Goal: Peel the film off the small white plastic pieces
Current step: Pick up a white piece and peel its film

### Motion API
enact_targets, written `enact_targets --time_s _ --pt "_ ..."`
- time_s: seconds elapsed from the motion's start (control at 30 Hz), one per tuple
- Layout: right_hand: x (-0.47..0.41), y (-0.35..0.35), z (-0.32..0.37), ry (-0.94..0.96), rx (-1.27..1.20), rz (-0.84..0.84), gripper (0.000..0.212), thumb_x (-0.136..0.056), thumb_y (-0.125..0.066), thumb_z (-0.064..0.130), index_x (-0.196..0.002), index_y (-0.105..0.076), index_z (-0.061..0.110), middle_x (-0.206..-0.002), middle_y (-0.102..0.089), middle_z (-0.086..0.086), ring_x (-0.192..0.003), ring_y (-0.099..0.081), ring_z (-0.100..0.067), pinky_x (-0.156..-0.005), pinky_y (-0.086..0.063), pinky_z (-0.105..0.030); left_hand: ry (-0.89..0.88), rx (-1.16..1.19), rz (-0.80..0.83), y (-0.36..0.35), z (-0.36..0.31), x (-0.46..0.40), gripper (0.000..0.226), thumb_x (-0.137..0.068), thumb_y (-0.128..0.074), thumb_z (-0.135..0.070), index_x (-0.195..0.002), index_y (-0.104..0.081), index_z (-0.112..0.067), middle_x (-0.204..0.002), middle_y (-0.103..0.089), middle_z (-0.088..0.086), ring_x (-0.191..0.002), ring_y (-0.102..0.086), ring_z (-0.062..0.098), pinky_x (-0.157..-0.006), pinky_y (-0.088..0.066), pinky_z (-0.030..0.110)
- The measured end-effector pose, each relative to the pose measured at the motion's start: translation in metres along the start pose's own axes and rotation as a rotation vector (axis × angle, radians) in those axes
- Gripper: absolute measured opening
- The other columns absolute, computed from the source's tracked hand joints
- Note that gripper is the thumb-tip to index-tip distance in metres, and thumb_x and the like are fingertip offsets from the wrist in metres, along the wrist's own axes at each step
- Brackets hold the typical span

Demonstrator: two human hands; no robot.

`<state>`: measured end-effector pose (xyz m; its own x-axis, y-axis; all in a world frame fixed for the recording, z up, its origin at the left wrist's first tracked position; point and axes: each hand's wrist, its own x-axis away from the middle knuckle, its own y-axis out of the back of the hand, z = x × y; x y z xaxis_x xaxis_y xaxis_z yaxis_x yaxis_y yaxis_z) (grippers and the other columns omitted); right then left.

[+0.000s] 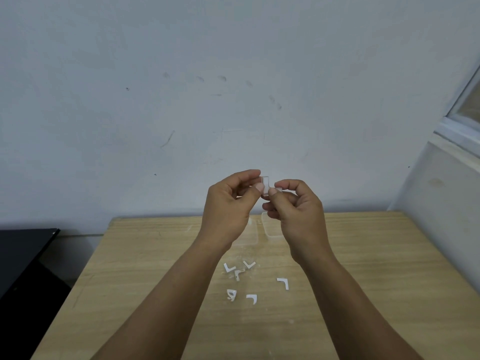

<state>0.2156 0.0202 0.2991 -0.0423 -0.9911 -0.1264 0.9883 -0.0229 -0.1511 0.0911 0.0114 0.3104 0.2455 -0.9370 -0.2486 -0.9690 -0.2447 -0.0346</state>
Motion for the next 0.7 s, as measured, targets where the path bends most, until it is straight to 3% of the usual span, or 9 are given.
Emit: enact_targets --time_s 0.17,0.37,0.7 --pt "-0.0004 0.0007 0.0012 -0.037 0.008 0.033 0.01 -0.093 -0.065 0.014 -0.103 -0.062 0.011 -0.081 -0.076 -0.004 -0.073 -0.071 -0.014 -0.068 -0.056 -0.025 0.001 -0.053 0.018 0.002 0.0033 -0.0002 0.014 -0.09 -0.067 -0.011 -0.098 -0.075 -0.018 -0.09 -0.076 -0.004 -0.091 -0.069 0.011 -0.087 -0.054 0.029" --pt "-0.0012 -0.0003 0.0037 -0.096 0.029 0.008 0.02 -0.091 -0.066 0.037 -0.097 -0.069 0.018 -0.088 -0.075 0.002 -0.079 -0.072 -0.013 -0.072 -0.058 -0.03 -0.092 -0.16 0.059 0.0031 0.0016 0.0012 0.012 -0.09 -0.067 -0.013 -0.094 -0.075 -0.02 -0.089 -0.075 -0.011 -0.089 -0.069 0.005 -0.08 -0.052 0.019" --pt "-0.0012 0.0014 -0.0002 -0.006 0.12 0.021 0.018 -0.094 -0.063 0.035 -0.094 -0.071 0.02 -0.084 -0.075 0.0 -0.078 -0.072 -0.011 -0.067 -0.057 -0.023 -0.106 -0.168 0.054 0.0015 0.0018 0.0031 0.012 -0.09 -0.067 -0.011 -0.093 -0.076 -0.019 -0.086 -0.075 -0.009 -0.087 -0.07 0.005 -0.078 -0.052 0.016"
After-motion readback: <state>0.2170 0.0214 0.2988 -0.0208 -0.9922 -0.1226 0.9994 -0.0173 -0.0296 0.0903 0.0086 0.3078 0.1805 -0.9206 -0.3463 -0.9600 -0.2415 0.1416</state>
